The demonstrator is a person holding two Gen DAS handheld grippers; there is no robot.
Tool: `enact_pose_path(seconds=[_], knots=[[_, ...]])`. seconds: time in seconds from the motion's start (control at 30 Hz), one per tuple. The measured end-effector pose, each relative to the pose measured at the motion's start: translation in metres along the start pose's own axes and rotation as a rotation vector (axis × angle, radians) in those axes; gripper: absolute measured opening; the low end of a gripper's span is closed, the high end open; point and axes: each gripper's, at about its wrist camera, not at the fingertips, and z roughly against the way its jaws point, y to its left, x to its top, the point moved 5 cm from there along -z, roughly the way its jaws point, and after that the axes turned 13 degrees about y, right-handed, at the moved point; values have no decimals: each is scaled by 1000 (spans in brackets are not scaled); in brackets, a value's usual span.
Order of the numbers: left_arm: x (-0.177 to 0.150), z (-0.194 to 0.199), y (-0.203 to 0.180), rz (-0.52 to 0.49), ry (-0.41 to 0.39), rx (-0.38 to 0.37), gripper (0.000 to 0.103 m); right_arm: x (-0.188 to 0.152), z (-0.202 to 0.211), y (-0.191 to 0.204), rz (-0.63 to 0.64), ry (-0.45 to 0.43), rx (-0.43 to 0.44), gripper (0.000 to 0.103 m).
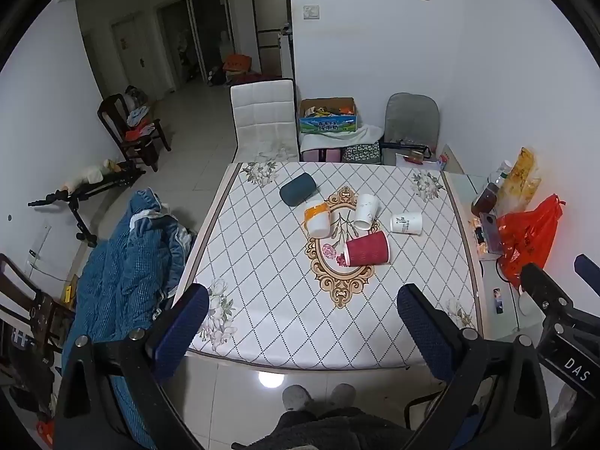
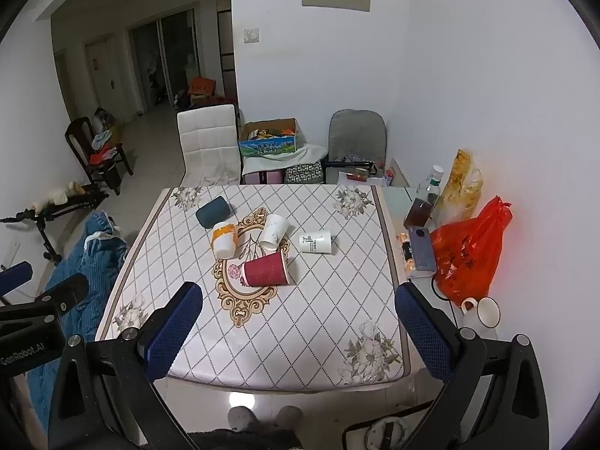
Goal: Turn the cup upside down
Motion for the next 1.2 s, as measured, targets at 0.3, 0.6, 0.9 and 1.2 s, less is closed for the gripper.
enact_pose_path(seconds=[0.3, 0.6, 0.9, 1.2], knots=[[3, 3, 2, 2, -6, -2, 103, -1, 2, -1, -2, -2, -2, 103], [3, 2, 2, -1, -4, -3, 103, -1, 2, 1, -2, 0, 0, 103], [3, 2, -1, -1, -8, -3, 103, -2, 4, 5, 2, 2, 1, 103], [3, 3, 0, -2, -8, -5, 103, 3, 2, 8, 1, 3, 5, 103]])
